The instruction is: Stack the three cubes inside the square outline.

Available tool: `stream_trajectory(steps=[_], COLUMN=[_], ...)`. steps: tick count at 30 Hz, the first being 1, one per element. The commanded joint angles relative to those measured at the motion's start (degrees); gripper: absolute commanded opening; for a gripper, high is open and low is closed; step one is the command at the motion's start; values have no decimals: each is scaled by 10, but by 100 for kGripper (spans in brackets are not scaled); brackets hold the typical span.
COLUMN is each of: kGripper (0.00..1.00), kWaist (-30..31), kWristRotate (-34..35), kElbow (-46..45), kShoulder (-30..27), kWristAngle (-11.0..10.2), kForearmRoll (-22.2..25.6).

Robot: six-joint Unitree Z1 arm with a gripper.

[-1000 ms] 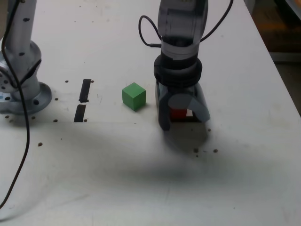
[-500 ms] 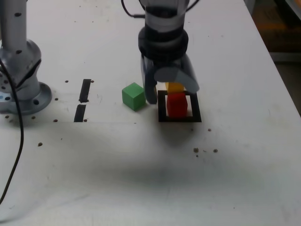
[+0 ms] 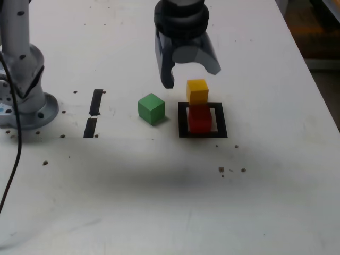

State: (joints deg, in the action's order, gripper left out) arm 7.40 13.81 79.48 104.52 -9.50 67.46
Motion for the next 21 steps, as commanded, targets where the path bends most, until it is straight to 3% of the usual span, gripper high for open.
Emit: stream_trajectory(steps=[1, 10, 21], kGripper=[90, 92, 97], kWaist=[-11, -43, -45], kWristRotate=[-11, -47, -52], kElbow=[3, 4, -13], kShoulder=[6, 33, 51], kWristAngle=[0, 4, 12], kForearmRoll=[0, -17, -81])
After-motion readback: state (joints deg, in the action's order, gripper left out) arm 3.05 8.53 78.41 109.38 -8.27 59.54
